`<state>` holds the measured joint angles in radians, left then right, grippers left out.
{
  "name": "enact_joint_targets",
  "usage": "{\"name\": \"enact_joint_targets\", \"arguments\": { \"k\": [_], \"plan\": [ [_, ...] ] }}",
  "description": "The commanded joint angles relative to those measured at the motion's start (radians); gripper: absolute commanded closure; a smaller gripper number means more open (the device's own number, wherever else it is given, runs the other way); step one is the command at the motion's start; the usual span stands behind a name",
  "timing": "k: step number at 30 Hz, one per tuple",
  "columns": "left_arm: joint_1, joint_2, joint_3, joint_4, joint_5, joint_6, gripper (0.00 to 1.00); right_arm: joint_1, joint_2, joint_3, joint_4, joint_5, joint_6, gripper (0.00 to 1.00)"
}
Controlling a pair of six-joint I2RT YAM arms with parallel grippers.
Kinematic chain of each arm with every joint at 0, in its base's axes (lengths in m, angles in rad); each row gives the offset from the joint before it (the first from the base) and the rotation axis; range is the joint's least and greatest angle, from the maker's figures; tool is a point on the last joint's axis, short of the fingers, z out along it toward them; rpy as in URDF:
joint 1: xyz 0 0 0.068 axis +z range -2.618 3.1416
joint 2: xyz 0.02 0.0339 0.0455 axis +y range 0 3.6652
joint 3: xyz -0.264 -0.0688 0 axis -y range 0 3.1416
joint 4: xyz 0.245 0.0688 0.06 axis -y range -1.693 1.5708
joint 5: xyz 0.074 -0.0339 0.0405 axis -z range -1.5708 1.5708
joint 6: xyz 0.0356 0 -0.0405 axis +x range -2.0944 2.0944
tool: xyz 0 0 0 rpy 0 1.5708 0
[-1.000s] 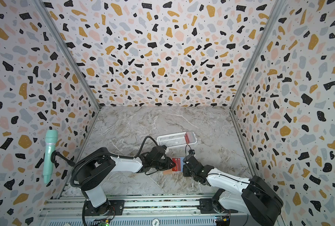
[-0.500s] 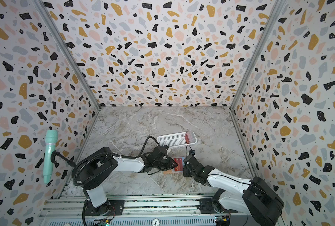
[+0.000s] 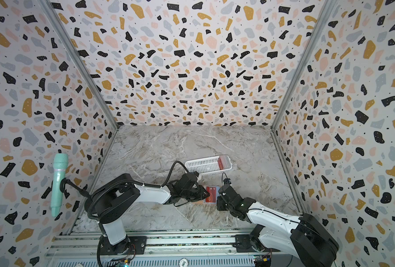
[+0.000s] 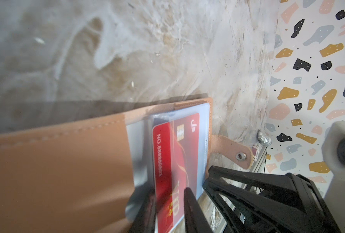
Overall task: Insert credit cards into a card holder
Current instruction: Insert the credit card into the card slot.
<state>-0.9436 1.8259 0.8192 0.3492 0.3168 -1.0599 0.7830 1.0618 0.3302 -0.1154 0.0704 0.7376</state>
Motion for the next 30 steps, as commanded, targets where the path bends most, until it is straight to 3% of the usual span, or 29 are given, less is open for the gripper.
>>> {"name": "enact_joint_targets", "arguments": {
  "k": [1,17,30],
  "plan": [
    [-0.027,0.018,0.035,0.047,0.052,-0.008,0.74,-0.007,-0.025,-0.009,0.018,-0.049,0.001,0.8],
    [-0.047,0.047,0.063,0.054,0.061,-0.003,0.73,-0.019,-0.044,-0.022,0.021,-0.059,0.003,0.8],
    [-0.049,0.002,0.103,-0.195,-0.089,0.09,0.76,-0.036,-0.088,-0.016,-0.021,-0.032,0.008,0.79]
  ]
}}
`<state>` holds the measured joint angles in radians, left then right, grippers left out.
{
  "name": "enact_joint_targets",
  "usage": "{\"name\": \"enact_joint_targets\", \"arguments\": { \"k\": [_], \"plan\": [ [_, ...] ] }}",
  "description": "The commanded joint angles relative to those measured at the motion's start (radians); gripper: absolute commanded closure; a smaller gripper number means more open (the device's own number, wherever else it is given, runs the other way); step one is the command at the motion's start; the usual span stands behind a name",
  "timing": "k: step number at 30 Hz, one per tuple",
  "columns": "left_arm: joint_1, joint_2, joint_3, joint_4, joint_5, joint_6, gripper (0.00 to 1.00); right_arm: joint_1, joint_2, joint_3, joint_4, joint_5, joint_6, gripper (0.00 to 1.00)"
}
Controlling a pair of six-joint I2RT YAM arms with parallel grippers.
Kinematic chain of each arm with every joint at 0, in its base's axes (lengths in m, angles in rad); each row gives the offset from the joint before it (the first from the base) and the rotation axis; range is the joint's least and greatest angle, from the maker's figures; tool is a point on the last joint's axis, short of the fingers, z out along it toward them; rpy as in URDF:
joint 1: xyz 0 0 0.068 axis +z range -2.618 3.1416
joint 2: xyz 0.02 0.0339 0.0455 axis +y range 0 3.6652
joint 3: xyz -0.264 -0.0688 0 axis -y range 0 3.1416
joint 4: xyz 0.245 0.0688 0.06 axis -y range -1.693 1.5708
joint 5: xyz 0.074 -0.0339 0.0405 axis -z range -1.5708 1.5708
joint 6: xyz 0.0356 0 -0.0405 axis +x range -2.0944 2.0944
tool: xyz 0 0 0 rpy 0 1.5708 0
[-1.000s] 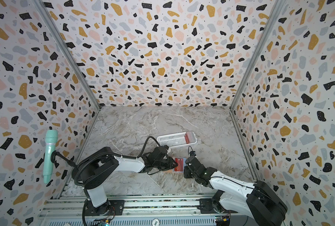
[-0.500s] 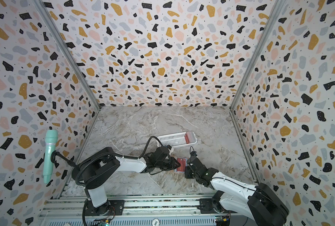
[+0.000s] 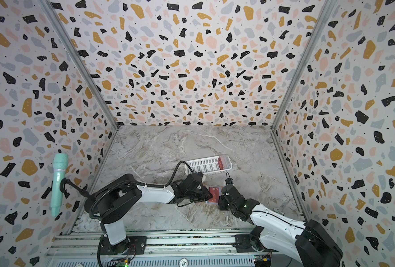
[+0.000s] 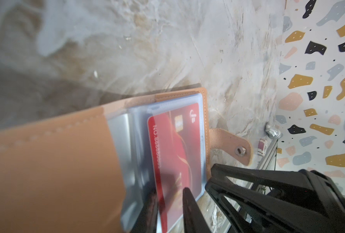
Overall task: Insert credit cards into a card holder
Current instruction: Insert the credit card into the card slot.
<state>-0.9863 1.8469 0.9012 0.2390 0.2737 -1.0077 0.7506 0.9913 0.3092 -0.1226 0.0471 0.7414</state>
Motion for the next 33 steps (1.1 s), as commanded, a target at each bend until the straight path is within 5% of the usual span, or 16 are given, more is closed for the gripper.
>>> {"name": "enact_joint_targets", "arguments": {
  "k": [1,10,15,21,33],
  "plan": [
    [-0.008,-0.023,0.019,-0.086,-0.047,0.037,0.77,-0.004,-0.017,0.005,-0.012,-0.01,0.003,0.79],
    [-0.006,-0.055,0.028,-0.135,-0.096,0.052,0.8,-0.003,-0.018,0.011,-0.016,-0.008,0.002,0.78],
    [-0.007,-0.07,0.028,-0.16,-0.129,0.056,0.72,-0.005,-0.016,0.017,-0.013,-0.012,-0.004,0.77],
    [-0.007,-0.095,0.038,-0.197,-0.168,0.071,0.82,-0.003,-0.007,0.02,-0.007,-0.015,-0.005,0.77],
    [-0.008,-0.045,0.053,-0.198,-0.155,0.088,0.86,-0.005,-0.026,0.034,0.016,-0.056,-0.005,0.77]
  ]
}}
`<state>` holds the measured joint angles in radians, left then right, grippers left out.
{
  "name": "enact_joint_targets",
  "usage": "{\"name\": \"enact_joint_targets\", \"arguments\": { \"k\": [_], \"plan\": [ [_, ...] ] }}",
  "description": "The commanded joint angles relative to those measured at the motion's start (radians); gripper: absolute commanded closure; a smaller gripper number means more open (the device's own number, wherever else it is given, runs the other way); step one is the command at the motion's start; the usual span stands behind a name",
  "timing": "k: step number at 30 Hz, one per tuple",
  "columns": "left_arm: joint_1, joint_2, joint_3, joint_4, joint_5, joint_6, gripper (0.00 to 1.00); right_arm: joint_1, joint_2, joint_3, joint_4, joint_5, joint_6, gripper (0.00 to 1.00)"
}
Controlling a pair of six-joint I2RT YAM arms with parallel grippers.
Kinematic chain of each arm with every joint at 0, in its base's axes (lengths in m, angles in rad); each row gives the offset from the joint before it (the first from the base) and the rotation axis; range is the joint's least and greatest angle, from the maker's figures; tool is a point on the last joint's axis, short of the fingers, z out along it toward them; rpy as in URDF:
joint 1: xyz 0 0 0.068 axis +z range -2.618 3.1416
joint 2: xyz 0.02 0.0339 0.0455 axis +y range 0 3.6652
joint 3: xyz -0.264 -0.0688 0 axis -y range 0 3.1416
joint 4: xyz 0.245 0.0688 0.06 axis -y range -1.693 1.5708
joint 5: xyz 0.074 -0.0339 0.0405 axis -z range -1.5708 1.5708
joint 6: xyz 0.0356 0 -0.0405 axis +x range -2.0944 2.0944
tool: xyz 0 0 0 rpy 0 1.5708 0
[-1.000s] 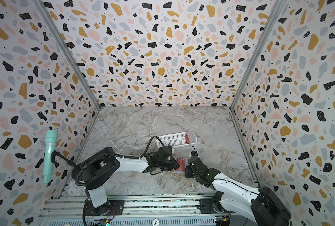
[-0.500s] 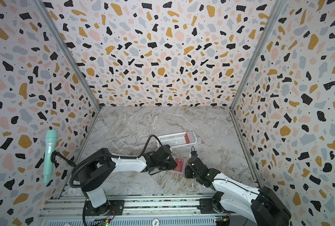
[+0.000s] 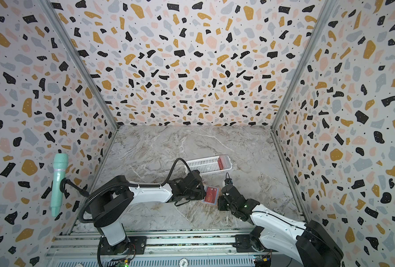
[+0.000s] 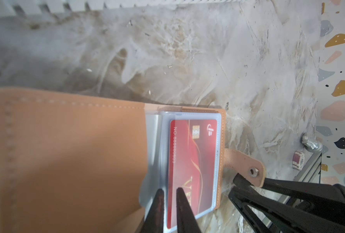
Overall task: Insert credit cards into a card holder
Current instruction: Insert the credit card into the card slot.
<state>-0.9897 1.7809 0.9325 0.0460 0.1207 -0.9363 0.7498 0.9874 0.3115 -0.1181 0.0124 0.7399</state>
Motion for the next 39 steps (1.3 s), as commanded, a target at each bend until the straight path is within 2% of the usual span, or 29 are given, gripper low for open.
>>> {"name": "enact_joint_targets", "arguments": {
  "k": [1,16,39],
  "plan": [
    [-0.004,0.023,0.02,-0.004,0.001,0.017,0.86,-0.006,-0.025,0.03,0.022,-0.033,-0.002,0.77],
    [-0.006,0.046,0.014,-0.021,-0.01,0.021,0.97,-0.099,-0.025,-0.012,0.176,-0.219,0.033,0.73],
    [-0.02,0.078,0.03,-0.051,-0.017,0.03,1.0,-0.119,0.049,-0.03,0.195,-0.232,0.045,0.71]
  ]
}}
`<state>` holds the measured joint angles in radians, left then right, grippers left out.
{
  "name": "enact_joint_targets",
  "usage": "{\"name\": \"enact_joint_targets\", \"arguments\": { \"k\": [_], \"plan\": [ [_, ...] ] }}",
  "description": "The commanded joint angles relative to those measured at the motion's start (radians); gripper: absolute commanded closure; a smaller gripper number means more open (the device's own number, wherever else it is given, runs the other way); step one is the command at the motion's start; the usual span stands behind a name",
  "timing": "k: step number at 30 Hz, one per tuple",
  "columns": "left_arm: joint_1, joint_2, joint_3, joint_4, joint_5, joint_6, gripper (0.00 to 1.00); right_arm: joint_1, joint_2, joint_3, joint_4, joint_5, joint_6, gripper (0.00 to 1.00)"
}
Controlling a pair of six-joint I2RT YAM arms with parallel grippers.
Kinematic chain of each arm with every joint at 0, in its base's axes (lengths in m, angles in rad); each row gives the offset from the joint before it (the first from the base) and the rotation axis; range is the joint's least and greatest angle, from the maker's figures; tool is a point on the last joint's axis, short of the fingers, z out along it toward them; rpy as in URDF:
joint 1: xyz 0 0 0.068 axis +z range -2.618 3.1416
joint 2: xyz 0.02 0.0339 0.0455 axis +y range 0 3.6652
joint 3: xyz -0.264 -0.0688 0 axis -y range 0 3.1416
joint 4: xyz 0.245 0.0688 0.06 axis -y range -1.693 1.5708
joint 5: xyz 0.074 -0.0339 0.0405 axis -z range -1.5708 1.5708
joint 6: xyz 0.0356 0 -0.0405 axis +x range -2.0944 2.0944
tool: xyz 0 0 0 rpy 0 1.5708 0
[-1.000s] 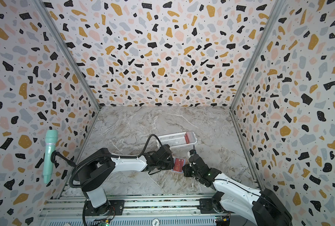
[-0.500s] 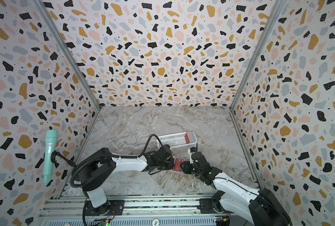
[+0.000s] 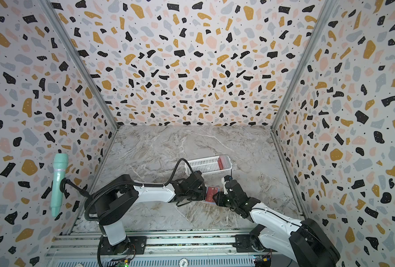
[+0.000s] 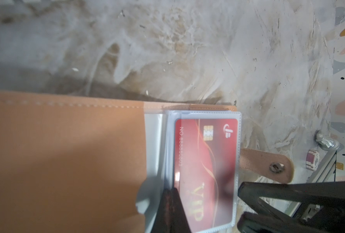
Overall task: Insert credit cards into a card holder
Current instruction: Insert the credit card into the card slot.
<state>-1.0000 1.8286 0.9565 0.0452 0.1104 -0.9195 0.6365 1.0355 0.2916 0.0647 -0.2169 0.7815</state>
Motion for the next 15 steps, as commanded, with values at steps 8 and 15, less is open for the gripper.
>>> {"name": "enact_joint_targets", "arguments": {
  "k": [8,15],
  "plan": [
    [-0.011,0.038,0.01,-0.045,0.0,0.01,1.0,-0.006,0.012,-0.005,-0.001,0.013,0.007,0.69],
    [-0.012,0.038,0.002,-0.037,0.006,0.005,1.0,-0.008,0.029,-0.004,0.013,0.01,0.01,0.7]
  ]
}}
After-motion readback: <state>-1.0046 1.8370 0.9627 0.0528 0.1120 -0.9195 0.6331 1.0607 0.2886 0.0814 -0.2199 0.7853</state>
